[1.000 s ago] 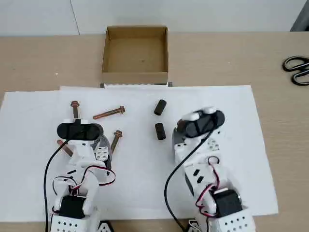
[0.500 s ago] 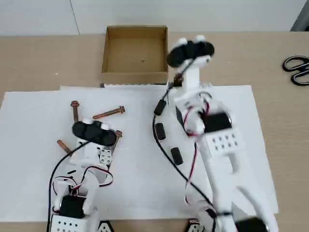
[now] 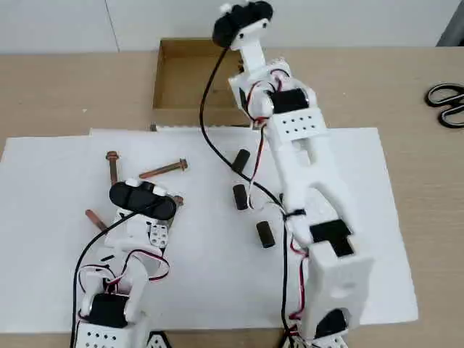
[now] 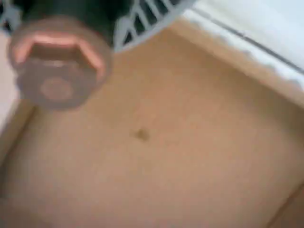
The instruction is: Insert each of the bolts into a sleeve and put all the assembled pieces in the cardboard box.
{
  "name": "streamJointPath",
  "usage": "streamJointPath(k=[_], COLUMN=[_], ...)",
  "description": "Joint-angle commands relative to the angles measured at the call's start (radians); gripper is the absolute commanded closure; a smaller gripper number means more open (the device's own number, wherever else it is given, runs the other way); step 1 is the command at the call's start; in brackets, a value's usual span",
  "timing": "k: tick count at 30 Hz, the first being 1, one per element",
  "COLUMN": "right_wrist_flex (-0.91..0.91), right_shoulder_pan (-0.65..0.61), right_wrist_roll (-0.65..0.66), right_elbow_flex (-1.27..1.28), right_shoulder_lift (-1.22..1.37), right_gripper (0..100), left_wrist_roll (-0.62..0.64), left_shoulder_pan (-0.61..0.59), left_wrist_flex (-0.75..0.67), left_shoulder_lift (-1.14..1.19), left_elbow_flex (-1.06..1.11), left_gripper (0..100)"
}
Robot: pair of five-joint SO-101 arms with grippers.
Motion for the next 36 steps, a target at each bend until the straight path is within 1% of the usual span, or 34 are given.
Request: streamJointPath(k=[1, 6, 9, 12, 14, 15, 19, 21, 24, 30, 34, 36], right_wrist_flex=[-0.033, -0.033, -0.025, -0.015, 0.031, 0.056, 0.139, 0.216, 0.403, 0.737, 0.921, 0.951], right_shoulder_pan=[-0.027, -0.07, -0.076, -0.076, -0.076, -0.076, -0.074, -0.073, -0.074, -0.076, -0.077, -0.077], right_wrist_roll=[0.098, 0.172, 0.18, 0.18, 0.18, 0.18, 0.18, 0.181, 0.183, 0.166, -0.005, -0.083], right_elbow_flex=[-0.264, -0.509, -0.624, -0.698, -0.738, -0.755, -0.816, -0.873, -0.999, -1.14, -1.198, -1.209], right_shoulder_lift=[0.117, 0.32, 0.423, 0.496, 0.522, 0.532, 0.535, 0.533, 0.529, 0.529, 0.522, 0.521], right_gripper=[99.5, 99.5, 99.1, 92.4, 86.9, 86.1, 89.4, 93.2, 99.5, 99.5, 99.5, 99.5], left_wrist_roll=[-0.003, -0.003, -0.003, -0.003, -0.003, -0.003, -0.003, -0.003, -0.003, -0.003, -0.003, -0.003], left_shoulder_pan=[-0.005, -0.005, -0.006, -0.006, -0.006, -0.006, -0.006, -0.006, -0.006, -0.006, -0.006, -0.008], left_wrist_flex=[0.002, 0.002, 0.002, 0.002, 0.002, 0.002, 0.002, 0.002, 0.002, 0.002, 0.002, 0.002], left_shoulder_lift=[-0.005, -0.005, -0.005, -0.005, -0.005, -0.005, -0.005, -0.005, -0.005, -0.005, -0.005, -0.005], left_elbow_flex=[-0.007, -0.007, -0.007, -0.007, -0.007, -0.007, -0.007, -0.007, -0.007, -0.007, -0.007, -0.007], left_gripper=[99, 99, 99, 99, 99, 99, 99, 99, 99, 99, 99, 99])
